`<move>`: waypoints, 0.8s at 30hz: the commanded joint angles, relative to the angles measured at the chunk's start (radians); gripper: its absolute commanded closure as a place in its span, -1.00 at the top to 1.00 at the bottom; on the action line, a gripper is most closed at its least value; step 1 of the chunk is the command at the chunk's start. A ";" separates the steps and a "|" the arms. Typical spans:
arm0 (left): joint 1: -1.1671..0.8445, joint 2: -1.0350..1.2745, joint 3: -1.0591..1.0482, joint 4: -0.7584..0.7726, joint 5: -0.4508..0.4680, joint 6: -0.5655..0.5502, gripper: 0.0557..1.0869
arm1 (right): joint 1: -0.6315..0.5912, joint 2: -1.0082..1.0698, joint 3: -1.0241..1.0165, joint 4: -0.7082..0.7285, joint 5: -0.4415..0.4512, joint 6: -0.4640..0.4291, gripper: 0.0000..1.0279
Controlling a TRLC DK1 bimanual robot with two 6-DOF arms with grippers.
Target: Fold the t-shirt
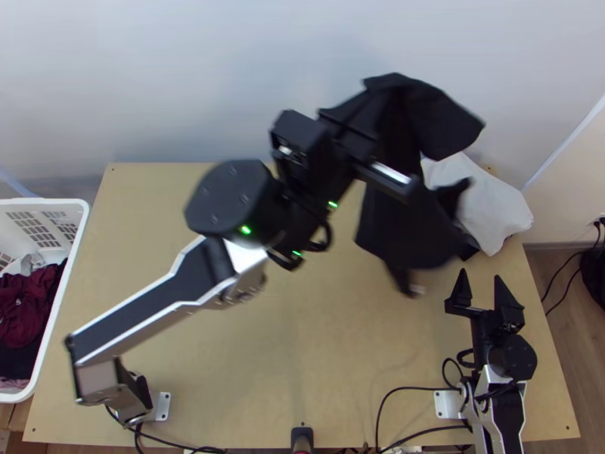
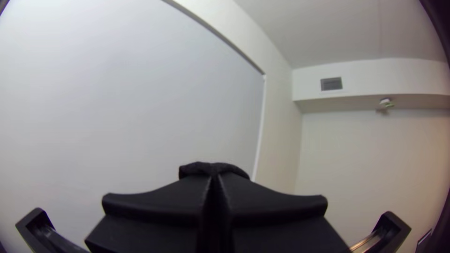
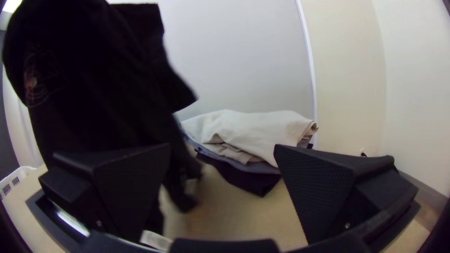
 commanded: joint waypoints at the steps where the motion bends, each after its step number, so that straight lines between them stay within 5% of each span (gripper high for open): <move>1: 0.185 -0.143 -0.181 -0.119 0.026 -0.131 -0.93 | -0.003 -0.002 -0.007 -0.018 0.002 -0.002 0.93; 6: 0.525 -0.356 -0.700 -0.220 0.231 -0.270 -0.93 | -0.003 -0.002 -0.007 -0.016 0.002 -0.002 0.93; 13: 0.900 -0.525 -1.247 -0.231 0.533 -0.206 -0.93 | -0.003 -0.002 -0.007 -0.018 0.002 -0.002 0.93; 24: 1.167 -0.668 -1.597 -0.220 0.648 -0.126 -0.93 | -0.003 -0.002 -0.007 -0.018 0.002 -0.002 0.93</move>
